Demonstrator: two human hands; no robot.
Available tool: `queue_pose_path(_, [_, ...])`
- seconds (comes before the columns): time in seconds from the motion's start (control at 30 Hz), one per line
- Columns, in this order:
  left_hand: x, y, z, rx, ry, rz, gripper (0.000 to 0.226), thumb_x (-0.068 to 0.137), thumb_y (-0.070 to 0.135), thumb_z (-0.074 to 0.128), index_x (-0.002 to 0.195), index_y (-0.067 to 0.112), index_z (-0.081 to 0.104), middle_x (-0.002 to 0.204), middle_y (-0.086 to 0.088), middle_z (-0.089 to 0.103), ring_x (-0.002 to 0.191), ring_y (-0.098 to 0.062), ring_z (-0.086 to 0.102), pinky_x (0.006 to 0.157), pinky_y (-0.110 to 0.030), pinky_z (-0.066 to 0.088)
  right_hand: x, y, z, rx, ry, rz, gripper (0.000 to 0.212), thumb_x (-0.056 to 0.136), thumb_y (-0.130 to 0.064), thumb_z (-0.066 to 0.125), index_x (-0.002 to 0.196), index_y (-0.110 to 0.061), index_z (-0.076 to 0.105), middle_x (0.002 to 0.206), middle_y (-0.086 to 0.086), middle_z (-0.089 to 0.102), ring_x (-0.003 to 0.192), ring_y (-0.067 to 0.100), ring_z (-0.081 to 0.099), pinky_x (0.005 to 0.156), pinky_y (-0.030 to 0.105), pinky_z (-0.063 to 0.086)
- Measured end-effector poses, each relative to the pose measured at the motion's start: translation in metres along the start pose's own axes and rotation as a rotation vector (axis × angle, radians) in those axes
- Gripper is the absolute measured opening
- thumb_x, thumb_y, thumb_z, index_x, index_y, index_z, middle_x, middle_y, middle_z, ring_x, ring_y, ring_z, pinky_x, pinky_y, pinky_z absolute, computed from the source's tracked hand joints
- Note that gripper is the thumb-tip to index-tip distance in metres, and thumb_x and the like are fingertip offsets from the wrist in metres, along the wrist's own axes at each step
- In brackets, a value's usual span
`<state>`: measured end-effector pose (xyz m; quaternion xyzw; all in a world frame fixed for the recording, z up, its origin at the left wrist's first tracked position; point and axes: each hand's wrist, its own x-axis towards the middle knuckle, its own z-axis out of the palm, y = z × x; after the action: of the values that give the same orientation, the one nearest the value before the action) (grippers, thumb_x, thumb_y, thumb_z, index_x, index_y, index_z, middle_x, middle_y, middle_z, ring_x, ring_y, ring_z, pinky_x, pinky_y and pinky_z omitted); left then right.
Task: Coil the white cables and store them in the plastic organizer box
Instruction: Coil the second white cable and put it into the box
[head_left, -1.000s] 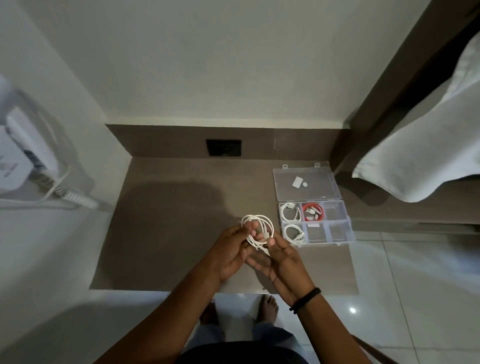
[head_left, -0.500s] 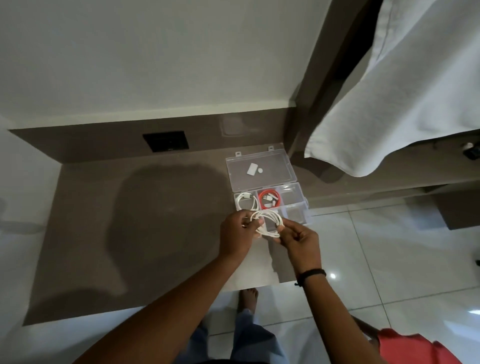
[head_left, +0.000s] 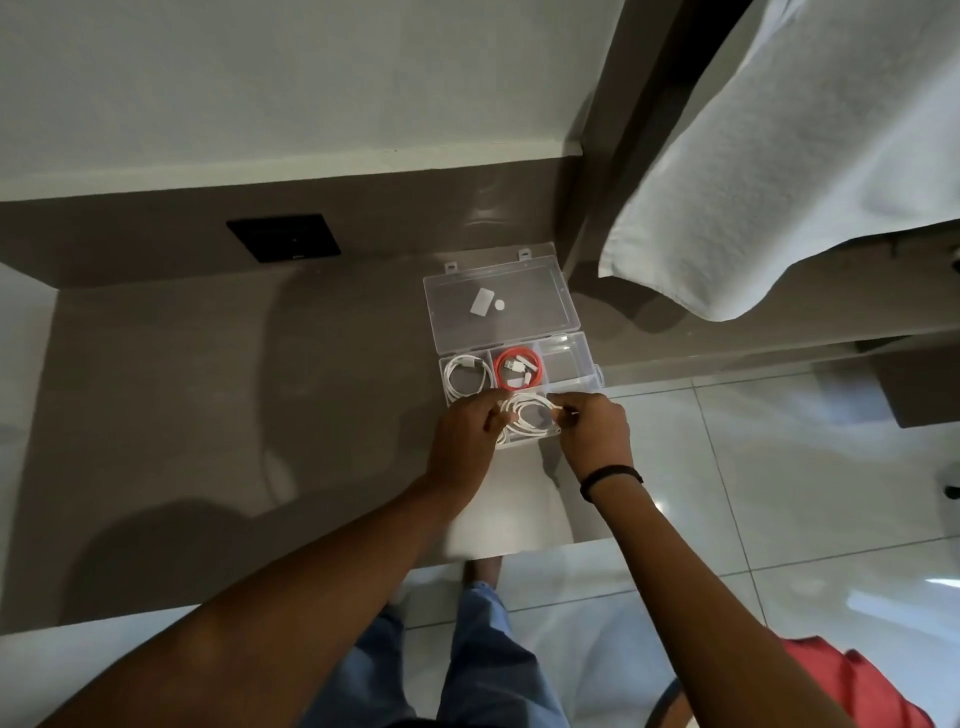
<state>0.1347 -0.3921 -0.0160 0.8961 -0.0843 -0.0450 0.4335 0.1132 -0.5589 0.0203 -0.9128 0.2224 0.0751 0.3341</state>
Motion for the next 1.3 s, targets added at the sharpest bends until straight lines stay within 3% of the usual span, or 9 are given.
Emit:
queue_pose_path(0.17, [0.001, -0.006, 0.0, 0.088, -0.044, 0.094, 0.024, 0.083, 0.016, 0.083, 0.103, 0.005, 0.078, 0.094, -0.014, 0.075, 0.089, -0.029, 0.068, 0.08, -0.03, 0.05, 0.001, -0.007, 0.002, -0.102, 0.019, -0.093, 0.023, 0.094, -0.013, 0.063, 0.117, -0.013, 0.07, 0.108, 0.011, 0.074, 0.095, 0.03, 0.07, 0.094, 0.039, 0.054])
queue_pose_path(0.27, [0.001, -0.009, -0.001, 0.143, -0.101, 0.147, 0.037, 0.083, 0.022, 0.084, 0.113, 0.002, 0.076, 0.098, -0.018, 0.074, 0.095, -0.034, 0.067, 0.084, -0.039, 0.054, 0.0, -0.009, 0.005, -0.133, 0.011, -0.131, 0.024, 0.092, -0.014, 0.067, 0.116, -0.011, 0.07, 0.108, 0.013, 0.074, 0.094, 0.032, 0.071, 0.093, 0.041, 0.054])
queue_pose_path(0.37, [0.001, -0.011, -0.003, 0.181, -0.16, 0.165, 0.049, 0.086, 0.029, 0.079, 0.128, 0.005, 0.07, 0.105, -0.017, 0.071, 0.102, -0.035, 0.062, 0.092, -0.04, 0.05, 0.0, -0.01, 0.007, -0.127, 0.011, -0.075, 0.033, 0.089, -0.021, 0.071, 0.12, -0.01, 0.066, 0.114, 0.012, 0.071, 0.098, 0.031, 0.069, 0.092, 0.038, 0.054])
queue_pose_path(0.6, [0.006, -0.007, -0.005, 0.349, -0.172, 0.224, 0.051, 0.088, 0.038, 0.076, 0.128, 0.008, 0.068, 0.103, -0.015, 0.071, 0.102, -0.034, 0.059, 0.087, -0.044, 0.054, 0.005, -0.006, 0.002, -0.161, 0.03, -0.137, 0.02, 0.086, -0.022, 0.074, 0.102, -0.011, 0.074, 0.094, 0.012, 0.077, 0.078, 0.028, 0.073, 0.084, 0.043, 0.059])
queue_pose_path(0.83, [0.008, -0.006, -0.004, 0.374, -0.164, 0.174, 0.052, 0.085, 0.036, 0.079, 0.124, 0.003, 0.07, 0.102, -0.018, 0.073, 0.1, -0.035, 0.063, 0.09, -0.044, 0.053, -0.003, 0.001, 0.001, -0.138, -0.084, -0.195, 0.03, 0.089, -0.009, 0.07, 0.119, -0.012, 0.067, 0.108, 0.015, 0.072, 0.096, 0.034, 0.069, 0.095, 0.044, 0.052])
queue_pose_path(0.93, [0.005, -0.008, -0.005, 0.343, -0.166, 0.148, 0.053, 0.09, 0.038, 0.075, 0.129, 0.003, 0.067, 0.111, -0.018, 0.073, 0.107, -0.034, 0.063, 0.095, -0.043, 0.052, 0.001, -0.001, 0.001, -0.124, -0.073, -0.176, 0.028, 0.089, -0.01, 0.07, 0.117, -0.011, 0.067, 0.11, 0.014, 0.072, 0.098, 0.031, 0.068, 0.096, 0.043, 0.052])
queue_pose_path(1.13, [0.007, -0.005, -0.008, 0.387, -0.189, 0.143, 0.053, 0.094, 0.039, 0.07, 0.133, 0.005, 0.064, 0.117, -0.018, 0.07, 0.112, -0.034, 0.06, 0.1, -0.043, 0.051, 0.011, -0.002, 0.0, -0.029, -0.035, -0.114, 0.009, 0.088, -0.023, 0.073, 0.093, -0.017, 0.07, 0.088, 0.005, 0.074, 0.072, 0.016, 0.061, 0.083, 0.029, 0.052])
queue_pose_path(1.2, [0.009, -0.003, -0.009, 0.418, -0.215, 0.145, 0.052, 0.096, 0.041, 0.067, 0.135, 0.006, 0.063, 0.117, -0.018, 0.069, 0.113, -0.033, 0.058, 0.099, -0.042, 0.051, 0.008, -0.002, 0.003, -0.062, -0.032, -0.183, 0.011, 0.088, -0.023, 0.073, 0.097, -0.015, 0.072, 0.091, 0.006, 0.075, 0.075, 0.019, 0.065, 0.084, 0.029, 0.053])
queue_pose_path(1.3, [0.01, -0.005, -0.011, 0.429, -0.232, 0.141, 0.052, 0.097, 0.041, 0.066, 0.137, 0.007, 0.062, 0.117, -0.017, 0.067, 0.113, -0.033, 0.057, 0.1, -0.041, 0.05, -0.003, 0.0, 0.008, -0.15, -0.067, -0.254, 0.026, 0.089, -0.018, 0.071, 0.115, -0.016, 0.071, 0.108, 0.01, 0.074, 0.095, 0.031, 0.071, 0.095, 0.043, 0.053])
